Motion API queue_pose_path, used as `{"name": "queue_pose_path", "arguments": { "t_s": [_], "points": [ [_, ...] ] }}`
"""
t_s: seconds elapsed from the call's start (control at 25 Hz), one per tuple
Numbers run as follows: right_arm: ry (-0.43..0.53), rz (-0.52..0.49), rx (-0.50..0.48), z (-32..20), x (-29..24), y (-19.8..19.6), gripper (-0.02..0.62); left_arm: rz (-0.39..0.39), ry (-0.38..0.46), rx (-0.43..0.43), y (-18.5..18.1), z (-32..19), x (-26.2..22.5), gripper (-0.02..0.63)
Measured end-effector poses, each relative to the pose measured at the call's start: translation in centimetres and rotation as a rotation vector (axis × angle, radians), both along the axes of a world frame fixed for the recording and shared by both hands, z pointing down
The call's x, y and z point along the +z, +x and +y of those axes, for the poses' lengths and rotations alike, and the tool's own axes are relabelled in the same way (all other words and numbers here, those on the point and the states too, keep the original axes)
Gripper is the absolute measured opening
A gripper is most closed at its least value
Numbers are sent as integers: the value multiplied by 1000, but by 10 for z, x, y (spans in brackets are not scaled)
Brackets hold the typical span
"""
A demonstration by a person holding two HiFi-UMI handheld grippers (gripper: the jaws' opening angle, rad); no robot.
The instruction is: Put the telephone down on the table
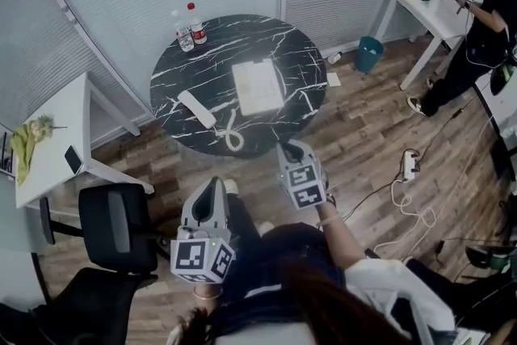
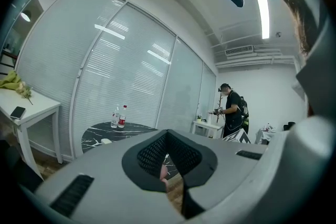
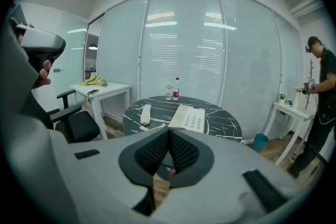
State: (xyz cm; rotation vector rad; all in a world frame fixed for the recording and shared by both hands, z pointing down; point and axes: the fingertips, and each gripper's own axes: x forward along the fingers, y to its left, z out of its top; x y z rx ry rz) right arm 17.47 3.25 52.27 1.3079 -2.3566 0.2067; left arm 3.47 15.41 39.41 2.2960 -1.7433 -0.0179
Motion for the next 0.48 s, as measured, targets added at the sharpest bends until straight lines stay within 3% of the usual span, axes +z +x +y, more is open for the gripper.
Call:
{"name": "queue_pose_path", "arguments": {
  "t_s": [0.48],
  "points": [
    [38, 31, -33, 0, -12, -4, 0, 44, 20, -22, 1, 9, 0, 11]
  ]
}}
